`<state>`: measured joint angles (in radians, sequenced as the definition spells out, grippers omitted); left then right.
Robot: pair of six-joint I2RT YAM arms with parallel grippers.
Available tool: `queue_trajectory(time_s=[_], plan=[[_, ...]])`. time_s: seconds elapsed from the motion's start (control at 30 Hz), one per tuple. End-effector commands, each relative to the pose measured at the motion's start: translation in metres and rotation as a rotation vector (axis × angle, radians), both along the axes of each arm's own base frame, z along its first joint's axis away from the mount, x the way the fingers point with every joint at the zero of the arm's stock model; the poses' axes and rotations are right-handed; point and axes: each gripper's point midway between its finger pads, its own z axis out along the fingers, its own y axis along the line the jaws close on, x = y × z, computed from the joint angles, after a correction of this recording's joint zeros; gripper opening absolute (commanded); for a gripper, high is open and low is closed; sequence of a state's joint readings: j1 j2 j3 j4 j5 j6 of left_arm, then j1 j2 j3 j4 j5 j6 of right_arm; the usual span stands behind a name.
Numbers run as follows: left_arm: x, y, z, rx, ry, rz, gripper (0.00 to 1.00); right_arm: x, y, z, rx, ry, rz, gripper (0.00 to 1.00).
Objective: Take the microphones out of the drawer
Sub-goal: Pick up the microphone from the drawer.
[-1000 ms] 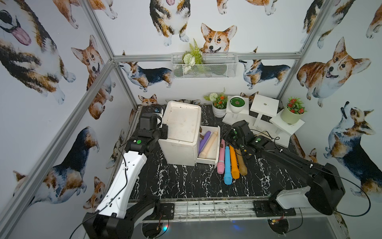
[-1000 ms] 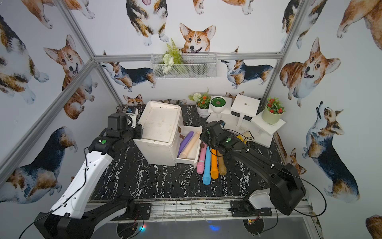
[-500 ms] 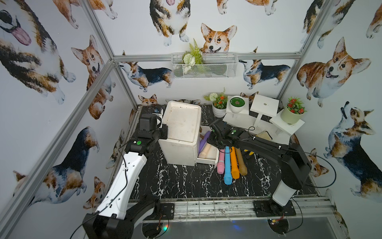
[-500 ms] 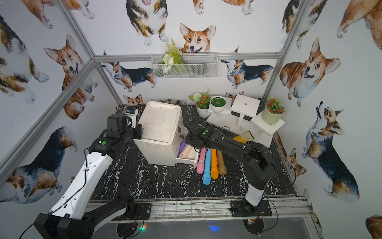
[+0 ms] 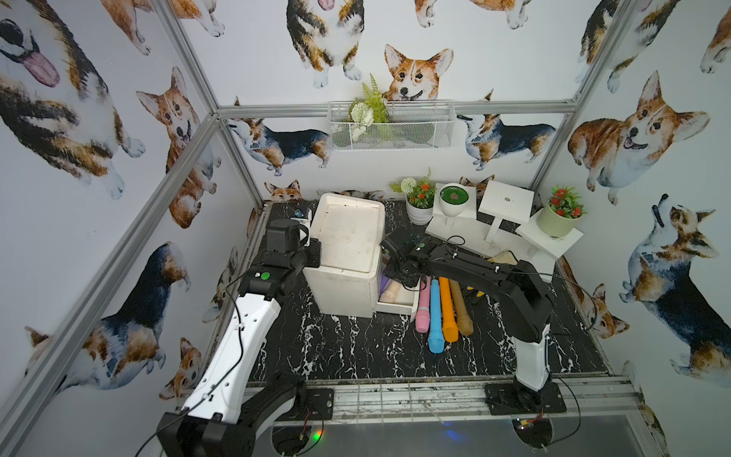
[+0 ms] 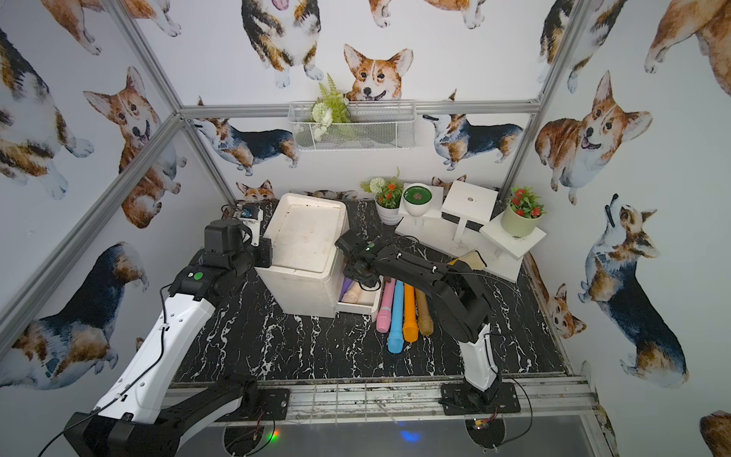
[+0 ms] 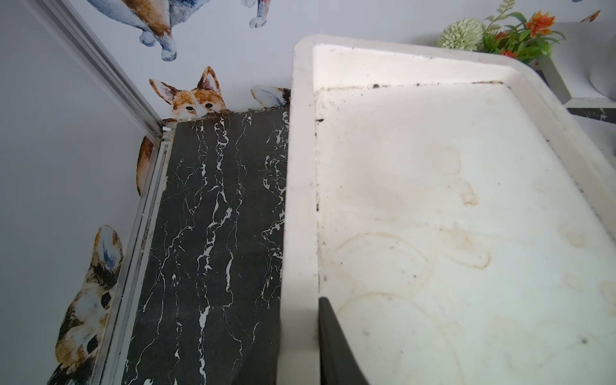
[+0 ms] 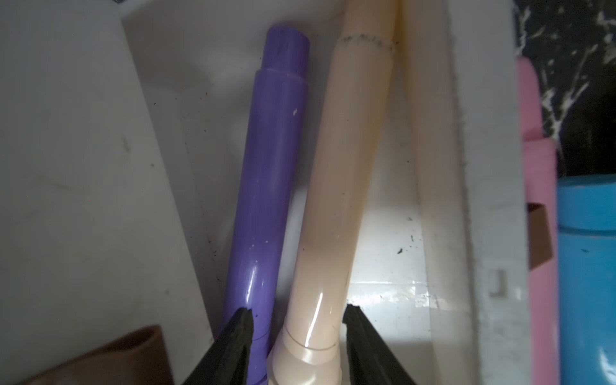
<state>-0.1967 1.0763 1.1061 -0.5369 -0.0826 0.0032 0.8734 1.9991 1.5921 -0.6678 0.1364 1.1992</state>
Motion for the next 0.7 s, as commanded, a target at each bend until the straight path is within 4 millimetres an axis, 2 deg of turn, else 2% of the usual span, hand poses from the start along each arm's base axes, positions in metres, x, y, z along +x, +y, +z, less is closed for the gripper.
queue_trajectory(time_s=[0.0, 0.23, 0.5, 0.67], plan=[[-0.002, -0.002, 0.000, 0.022, 0.001, -0.033, 0.05, -0.003, -0.010, -0.016, -0.081, 0.035, -0.041, 0.50], [-0.004, -0.001, -0.002, 0.025, -0.001, -0.029, 0.05, -0.005, -0.013, -0.030, -0.119, 0.055, -0.052, 0.49], [-0.004, 0.000, -0.001, 0.029, -0.002, -0.026, 0.05, -0.017, -0.024, -0.017, -0.138, 0.015, -0.062, 0.47], [-0.004, 0.000, -0.002, 0.028, -0.001, -0.026, 0.05, -0.019, -0.027, -0.023, -0.147, 0.017, -0.061, 0.46]])
